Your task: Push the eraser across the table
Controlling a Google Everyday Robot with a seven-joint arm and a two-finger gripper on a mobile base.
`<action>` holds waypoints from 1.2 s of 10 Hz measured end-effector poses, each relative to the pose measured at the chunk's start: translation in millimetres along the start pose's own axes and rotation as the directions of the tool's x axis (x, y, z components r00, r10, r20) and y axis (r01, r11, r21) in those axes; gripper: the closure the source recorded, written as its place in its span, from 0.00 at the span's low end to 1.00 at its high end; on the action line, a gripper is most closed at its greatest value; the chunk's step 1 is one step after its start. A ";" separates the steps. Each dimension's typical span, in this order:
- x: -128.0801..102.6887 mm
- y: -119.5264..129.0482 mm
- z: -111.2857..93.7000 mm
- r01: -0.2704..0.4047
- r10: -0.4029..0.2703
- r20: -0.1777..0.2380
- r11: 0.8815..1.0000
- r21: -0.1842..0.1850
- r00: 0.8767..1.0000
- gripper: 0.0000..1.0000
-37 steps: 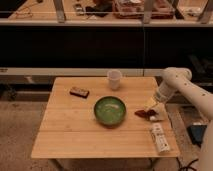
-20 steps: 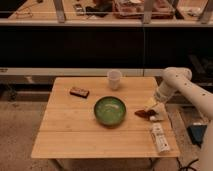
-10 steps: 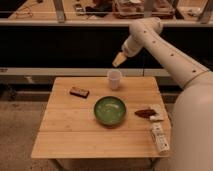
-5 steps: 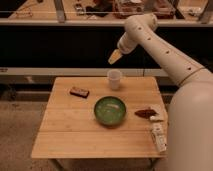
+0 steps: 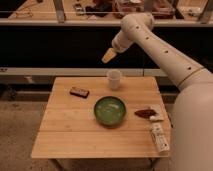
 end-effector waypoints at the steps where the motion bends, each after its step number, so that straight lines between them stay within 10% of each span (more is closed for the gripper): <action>1: 27.4 -20.9 1.1 0.056 -0.056 -0.058 0.998 0.011 0.997 0.21; 5: 92.2 -102.7 20.4 0.331 -0.337 -0.212 0.942 -0.062 0.917 0.54; 6: 84.8 -124.3 46.4 0.442 -0.456 -0.191 0.890 -0.112 0.870 0.68; 9: 65.2 -151.4 81.8 0.569 -0.587 -0.150 0.809 -0.151 0.795 0.75; 12: 62.7 -152.2 84.3 0.576 -0.595 -0.148 0.803 -0.153 0.790 0.75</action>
